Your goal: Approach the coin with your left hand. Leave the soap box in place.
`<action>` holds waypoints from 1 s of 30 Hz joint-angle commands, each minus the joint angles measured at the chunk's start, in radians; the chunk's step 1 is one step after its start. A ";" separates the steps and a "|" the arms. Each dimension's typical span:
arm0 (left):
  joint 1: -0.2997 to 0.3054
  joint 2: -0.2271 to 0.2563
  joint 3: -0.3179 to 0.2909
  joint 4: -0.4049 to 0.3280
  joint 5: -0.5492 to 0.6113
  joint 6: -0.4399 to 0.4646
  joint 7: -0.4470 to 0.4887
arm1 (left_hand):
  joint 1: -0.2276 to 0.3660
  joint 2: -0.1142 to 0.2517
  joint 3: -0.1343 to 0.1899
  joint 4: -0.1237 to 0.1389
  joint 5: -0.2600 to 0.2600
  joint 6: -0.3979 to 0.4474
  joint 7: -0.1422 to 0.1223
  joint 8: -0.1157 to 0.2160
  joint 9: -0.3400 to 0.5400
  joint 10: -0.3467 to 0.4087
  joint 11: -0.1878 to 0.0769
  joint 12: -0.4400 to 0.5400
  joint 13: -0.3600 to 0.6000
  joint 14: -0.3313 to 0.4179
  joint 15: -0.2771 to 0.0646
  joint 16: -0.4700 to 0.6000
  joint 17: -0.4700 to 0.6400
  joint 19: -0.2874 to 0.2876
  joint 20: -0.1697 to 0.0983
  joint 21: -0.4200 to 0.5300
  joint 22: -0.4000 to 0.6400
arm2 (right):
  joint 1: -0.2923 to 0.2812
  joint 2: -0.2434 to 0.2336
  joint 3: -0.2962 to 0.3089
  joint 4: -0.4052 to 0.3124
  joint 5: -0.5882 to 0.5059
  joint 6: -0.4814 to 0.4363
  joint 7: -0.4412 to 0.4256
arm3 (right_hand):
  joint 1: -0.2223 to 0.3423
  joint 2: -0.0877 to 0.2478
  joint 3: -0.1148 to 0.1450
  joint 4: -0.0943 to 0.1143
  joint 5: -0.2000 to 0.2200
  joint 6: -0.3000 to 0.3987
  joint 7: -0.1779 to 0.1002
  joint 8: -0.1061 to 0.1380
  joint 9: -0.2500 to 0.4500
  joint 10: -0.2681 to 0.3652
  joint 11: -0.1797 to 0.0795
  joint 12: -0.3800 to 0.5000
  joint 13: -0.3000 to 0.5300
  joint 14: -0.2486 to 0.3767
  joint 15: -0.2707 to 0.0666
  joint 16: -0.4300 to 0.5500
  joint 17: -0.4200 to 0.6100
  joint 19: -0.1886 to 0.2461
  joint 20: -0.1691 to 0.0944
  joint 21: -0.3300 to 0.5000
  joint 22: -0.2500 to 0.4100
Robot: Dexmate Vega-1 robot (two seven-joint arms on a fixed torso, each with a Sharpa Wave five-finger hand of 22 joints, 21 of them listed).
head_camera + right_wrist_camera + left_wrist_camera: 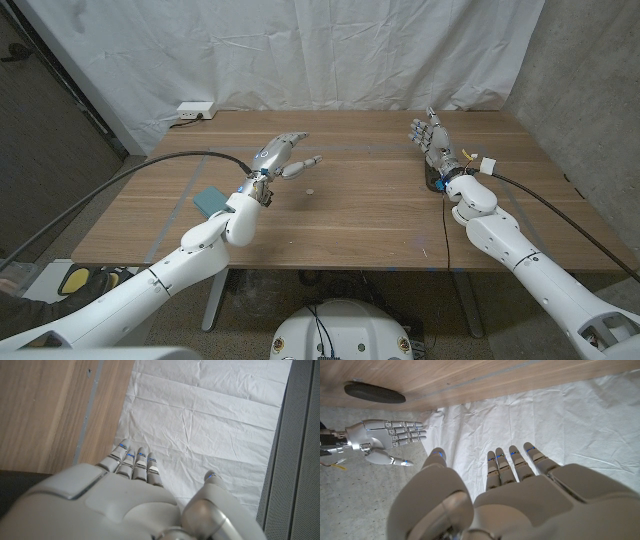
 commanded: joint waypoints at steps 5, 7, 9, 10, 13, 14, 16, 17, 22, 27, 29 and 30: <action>-0.007 0.011 0.032 -0.028 0.055 0.073 -0.035 | 0.011 0.001 0.000 -0.005 0.008 0.012 0.000 -0.002 0.003 0.009 0.004 -0.002 0.001 0.006 -0.049 0.001 0.006 0.005 -0.075 -0.003 0.001 | 0.009 0.003 -0.002 0.000 0.001 -0.002 0.002 | -0.001 0.008 -0.004 0.001 0.003 0.006 0.004 -0.003 0.006 0.001 0.006 0.003 0.004 0.003 0.002 -0.004 0.002 0.010 0.004 -0.008 0.004; -0.011 0.011 0.039 -0.030 0.065 0.082 -0.043 | 0.011 0.001 0.000 -0.006 0.008 0.012 0.000 -0.003 0.003 0.009 0.003 -0.002 0.001 0.006 -0.049 0.000 0.006 0.005 -0.075 -0.003 0.001 | 0.009 0.004 -0.002 0.002 0.001 -0.001 0.003 | -0.001 0.008 -0.004 0.001 0.003 0.006 0.004 -0.003 0.006 0.001 0.007 0.003 0.004 0.003 0.000 -0.004 0.002 0.009 0.004 -0.009 0.004; -0.016 0.009 0.044 -0.027 0.065 0.079 -0.048 | 0.011 0.001 -0.001 -0.006 0.009 0.012 0.000 -0.003 0.003 0.009 0.003 -0.002 0.001 0.006 -0.049 0.000 0.006 0.005 -0.074 -0.003 0.002 | 0.010 0.004 -0.003 0.003 -0.001 -0.001 0.002 | -0.001 0.008 -0.004 0.001 0.003 0.005 0.005 -0.003 0.006 0.001 0.006 0.003 0.004 0.003 0.001 -0.003 0.002 0.010 0.004 -0.009 0.004; -0.019 0.008 0.048 -0.027 0.070 0.081 -0.050 | 0.011 0.001 -0.001 -0.006 0.009 0.012 0.000 -0.003 0.003 0.009 0.003 -0.003 0.001 0.006 -0.049 0.000 0.006 0.005 -0.075 -0.003 0.002 | 0.011 0.003 -0.003 0.004 -0.002 -0.001 0.002 | -0.001 0.008 -0.004 0.001 0.003 0.005 0.005 -0.003 0.006 0.001 0.006 0.003 0.004 0.003 0.001 -0.004 0.002 0.010 0.004 -0.010 0.004; -0.024 0.006 0.055 -0.028 0.078 0.088 -0.058 | 0.012 0.001 -0.001 -0.006 0.009 0.013 -0.001 -0.003 0.003 0.009 0.002 -0.003 0.001 0.006 -0.049 -0.001 0.006 0.005 -0.074 -0.004 0.002 | 0.013 0.003 -0.004 0.006 -0.004 -0.003 0.002 | -0.001 0.008 -0.005 0.001 0.003 0.005 0.004 -0.003 0.006 0.001 0.007 0.003 0.004 0.003 0.002 -0.003 0.002 0.010 0.004 -0.011 0.004; -0.025 0.006 0.057 -0.028 0.081 0.092 -0.060 | 0.012 0.001 -0.001 -0.006 0.010 0.013 -0.001 -0.004 0.003 0.009 0.002 -0.003 0.001 0.006 -0.050 -0.001 0.006 0.004 -0.073 -0.005 0.002 | 0.013 0.003 -0.004 0.007 -0.004 -0.002 0.002 | -0.001 0.008 -0.005 0.001 0.003 0.005 0.004 -0.003 0.006 0.001 0.005 0.003 0.004 0.004 0.002 -0.003 0.002 0.010 0.004 -0.011 0.004; -0.028 0.005 0.059 -0.030 0.081 0.098 -0.069 | 0.012 0.001 -0.002 -0.006 0.010 0.013 -0.001 -0.004 0.003 0.009 0.002 -0.004 0.001 0.006 -0.049 -0.001 0.006 0.003 -0.073 -0.005 0.002 | 0.014 0.003 -0.004 0.008 -0.003 -0.002 0.003 | -0.001 0.008 -0.006 0.001 0.003 0.005 0.004 -0.003 0.006 0.000 0.005 0.002 0.004 0.003 0.002 -0.004 0.002 0.010 0.005 -0.012 0.004; -0.029 0.005 0.061 -0.030 0.083 0.101 -0.074 | 0.012 0.001 -0.002 -0.006 0.010 0.012 -0.001 -0.004 0.003 0.009 0.002 -0.004 0.001 0.006 -0.049 -0.001 0.006 0.002 -0.073 -0.006 0.002 | 0.014 0.003 -0.004 0.008 -0.002 -0.002 0.004 | -0.002 0.008 -0.006 0.001 0.003 0.005 0.004 -0.003 0.006 0.000 0.006 0.002 0.004 0.003 0.002 -0.004 0.002 0.011 0.004 -0.012 0.004; -0.034 0.006 0.077 -0.039 0.106 0.131 -0.102 | 0.012 0.000 -0.003 -0.006 0.011 0.013 0.001 -0.006 0.003 0.009 0.001 -0.005 0.001 0.006 -0.048 -0.002 0.006 0.002 -0.071 -0.007 0.002 | 0.014 0.002 -0.002 0.009 -0.002 -0.001 0.006 | -0.002 0.008 -0.007 0.001 0.003 0.005 0.005 -0.003 0.006 0.001 0.005 0.003 0.004 0.003 0.002 -0.004 0.002 0.011 0.004 -0.014 0.004; -0.036 0.005 0.084 -0.040 0.106 0.143 -0.119 | 0.012 -0.001 -0.004 -0.006 0.013 0.012 0.000 -0.007 0.003 0.009 0.004 -0.006 0.001 0.006 -0.049 -0.003 0.006 0.003 -0.071 -0.008 0.002 | 0.014 0.002 -0.001 0.011 0.002 0.001 0.010 | -0.002 0.009 -0.008 0.001 0.003 0.005 0.004 -0.003 0.006 0.001 0.006 0.003 0.004 0.002 0.001 -0.004 0.002 0.012 0.004 -0.016 0.005; -0.038 0.003 0.087 -0.038 0.105 0.143 -0.123 | 0.012 -0.001 -0.005 -0.006 0.013 0.012 0.001 -0.007 0.003 0.009 0.004 -0.007 0.001 0.005 -0.049 -0.003 0.006 0.002 -0.071 -0.009 0.002 | 0.015 0.003 -0.001 0.013 0.002 0.003 0.011 | -0.002 0.009 -0.008 0.001 0.003 0.005 0.004 -0.003 0.006 0.001 0.007 0.003 0.004 0.003 0.001 -0.004 0.002 0.012 0.004 -0.017 0.005; -0.039 0.002 0.089 -0.037 0.107 0.144 -0.124 | 0.012 -0.001 -0.005 -0.006 0.013 0.012 0.001 -0.008 0.003 0.008 0.007 -0.007 0.001 0.005 -0.048 -0.003 0.006 0.001 -0.070 -0.009 0.002 | 0.015 0.004 -0.001 0.013 0.003 0.004 0.013 | -0.002 0.009 -0.008 0.001 0.003 0.005 0.004 -0.003 0.006 0.001 0.007 0.003 0.004 0.003 0.001 -0.004 0.002 0.012 0.004 -0.017 0.005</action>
